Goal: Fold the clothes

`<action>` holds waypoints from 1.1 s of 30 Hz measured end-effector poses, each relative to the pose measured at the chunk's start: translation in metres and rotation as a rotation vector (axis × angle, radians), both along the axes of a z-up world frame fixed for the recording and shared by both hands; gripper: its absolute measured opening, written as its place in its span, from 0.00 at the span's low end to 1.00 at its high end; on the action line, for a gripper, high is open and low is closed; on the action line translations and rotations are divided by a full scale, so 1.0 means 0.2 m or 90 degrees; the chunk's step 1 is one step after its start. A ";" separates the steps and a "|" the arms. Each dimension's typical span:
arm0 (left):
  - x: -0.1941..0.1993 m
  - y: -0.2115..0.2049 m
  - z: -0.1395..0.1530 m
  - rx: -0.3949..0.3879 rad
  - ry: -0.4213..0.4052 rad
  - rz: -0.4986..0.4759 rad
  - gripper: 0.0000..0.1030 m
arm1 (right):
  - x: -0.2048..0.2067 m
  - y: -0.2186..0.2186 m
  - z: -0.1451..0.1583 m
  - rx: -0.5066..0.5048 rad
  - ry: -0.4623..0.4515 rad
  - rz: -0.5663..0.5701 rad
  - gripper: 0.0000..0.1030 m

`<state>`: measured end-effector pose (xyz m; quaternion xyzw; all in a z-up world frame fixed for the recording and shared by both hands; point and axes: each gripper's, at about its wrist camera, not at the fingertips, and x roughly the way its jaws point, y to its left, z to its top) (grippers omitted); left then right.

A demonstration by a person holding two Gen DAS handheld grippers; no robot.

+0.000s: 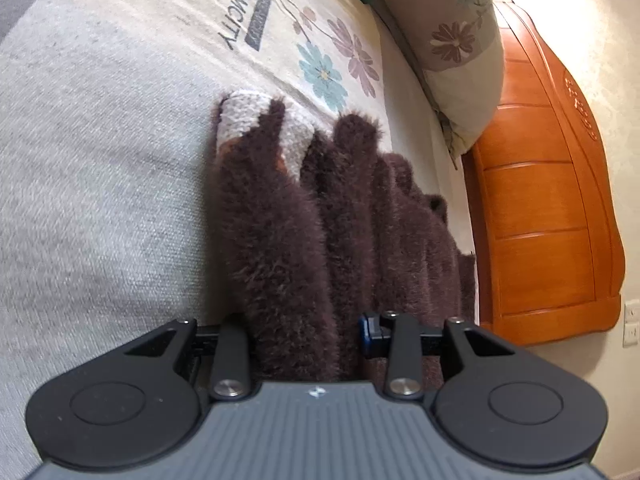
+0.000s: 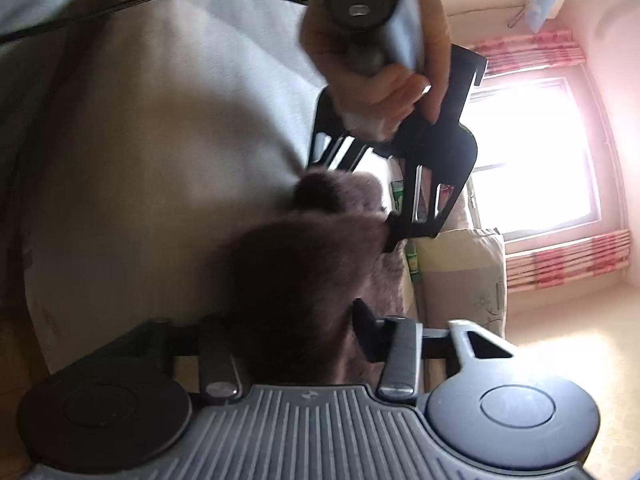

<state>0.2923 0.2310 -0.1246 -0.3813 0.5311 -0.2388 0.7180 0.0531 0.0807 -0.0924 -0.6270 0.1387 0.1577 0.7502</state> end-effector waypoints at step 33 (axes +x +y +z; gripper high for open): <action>-0.06 -0.38 0.63 0.229 -0.106 -0.031 0.30 | 0.07 -0.18 0.38 0.238 -0.011 -0.036 0.20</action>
